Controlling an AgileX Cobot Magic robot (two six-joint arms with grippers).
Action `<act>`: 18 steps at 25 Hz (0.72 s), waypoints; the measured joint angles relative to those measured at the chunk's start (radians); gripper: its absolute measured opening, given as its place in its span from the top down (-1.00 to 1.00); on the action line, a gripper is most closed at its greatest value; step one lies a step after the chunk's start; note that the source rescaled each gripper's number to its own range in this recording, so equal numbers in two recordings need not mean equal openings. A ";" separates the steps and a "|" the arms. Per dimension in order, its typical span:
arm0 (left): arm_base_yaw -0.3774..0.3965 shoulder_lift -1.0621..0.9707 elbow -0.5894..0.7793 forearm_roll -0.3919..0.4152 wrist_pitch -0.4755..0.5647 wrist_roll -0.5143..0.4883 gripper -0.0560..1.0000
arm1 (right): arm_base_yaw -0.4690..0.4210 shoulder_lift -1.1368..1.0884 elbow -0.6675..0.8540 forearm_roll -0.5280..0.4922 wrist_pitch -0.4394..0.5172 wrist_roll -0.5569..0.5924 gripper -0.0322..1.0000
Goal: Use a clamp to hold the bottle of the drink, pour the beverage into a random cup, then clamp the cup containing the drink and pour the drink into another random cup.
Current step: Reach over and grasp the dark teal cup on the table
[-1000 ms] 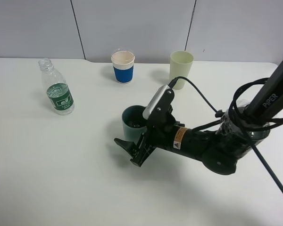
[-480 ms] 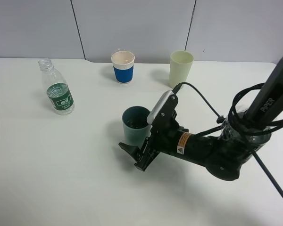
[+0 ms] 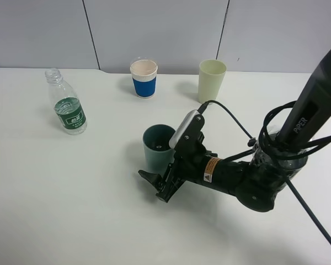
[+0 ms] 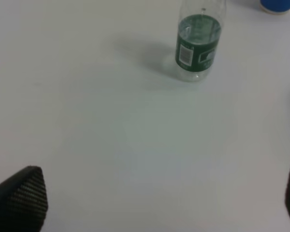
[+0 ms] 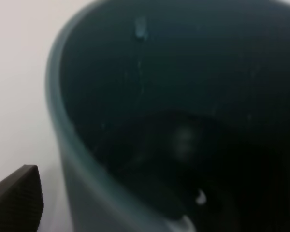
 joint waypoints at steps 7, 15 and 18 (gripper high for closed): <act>0.000 0.000 0.000 0.000 0.000 0.000 -1.00 | 0.000 0.000 -0.032 -0.016 0.000 0.000 -0.71; 0.000 0.000 0.000 0.000 0.000 0.000 -1.00 | 0.000 0.000 -0.032 -0.021 0.000 0.000 0.29; 0.000 0.000 0.000 0.000 0.000 0.000 -1.00 | 0.000 0.000 -0.032 -0.025 -0.001 0.003 0.93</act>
